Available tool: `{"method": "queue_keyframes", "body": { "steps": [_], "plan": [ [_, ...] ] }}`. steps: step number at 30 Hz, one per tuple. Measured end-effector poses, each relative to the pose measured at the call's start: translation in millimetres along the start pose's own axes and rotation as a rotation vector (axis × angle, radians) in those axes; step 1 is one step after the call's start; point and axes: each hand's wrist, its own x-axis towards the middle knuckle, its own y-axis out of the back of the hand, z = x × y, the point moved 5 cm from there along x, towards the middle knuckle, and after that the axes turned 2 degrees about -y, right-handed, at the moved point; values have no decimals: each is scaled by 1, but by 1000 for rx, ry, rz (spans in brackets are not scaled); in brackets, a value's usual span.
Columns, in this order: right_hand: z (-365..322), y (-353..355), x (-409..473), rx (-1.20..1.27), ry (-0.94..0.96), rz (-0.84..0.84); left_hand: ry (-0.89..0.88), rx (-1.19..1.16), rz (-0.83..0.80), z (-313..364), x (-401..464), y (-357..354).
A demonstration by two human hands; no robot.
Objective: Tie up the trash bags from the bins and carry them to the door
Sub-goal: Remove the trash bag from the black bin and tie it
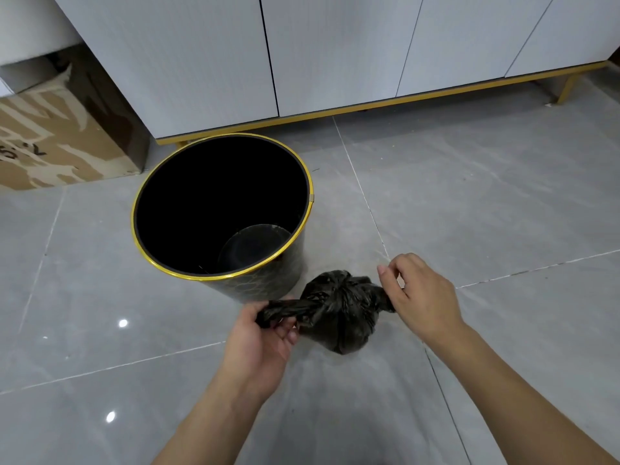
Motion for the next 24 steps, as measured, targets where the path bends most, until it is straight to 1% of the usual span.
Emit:
{"method": "queue_keyframes", "body": {
  "steps": [2, 3, 4, 5, 6, 8, 9, 10, 11, 13, 15, 16, 18, 20, 22, 24],
  "plan": [
    [10, -7, -1, -94, 78, 7, 41, -61, -17, -2, 2, 6],
    [13, -10, -2, -137, 136, 24, 54, -34, -24, -4, 2, 6],
    [15, -13, -3, -176, 198, 43, 45, 63, -19, -5, 2, 6],
    [16, -15, -4, -207, 254, 55, -7, 263, -4, -3, 2, 7],
    [18, -16, -3, -229, 298, 56, -118, 555, 14, 2, 2, 6],
    [22, -16, 2, -252, 349, 36, -423, 1207, 4, 14, 1, 0],
    [24, -15, 5, -261, 358, 8, -560, 1453, -33, 16, 1, -4],
    [24, -14, 8, -276, 358, -27, -646, 1608, -71, 18, 0, -8],
    [23, -14, 11, -300, 353, -66, -684, 1702, -90, 20, 0, -10],
    [24, -17, 16, -338, 311, -189, -710, 1888, -34, 23, 1, -13],
    [26, -26, 19, -298, 216, -392, -685, 2119, 49, 23, 4, -14],
    [24, -30, 18, -233, 153, -510, -637, 2187, 85, 22, 6, -12],
    [20, -37, 10, -85, 55, -716, -542, 2216, 130, 20, 11, -6],
    [18, -42, 3, -18, 22, -852, -499, 2194, 132, 19, 16, 2],
    [22, -44, 1, 38, 0, -900, -486, 2153, 94, 18, 18, 10],
    [28, -44, 3, 126, -41, -876, -470, 2097, 71, 18, 19, 17]
  ]
}}
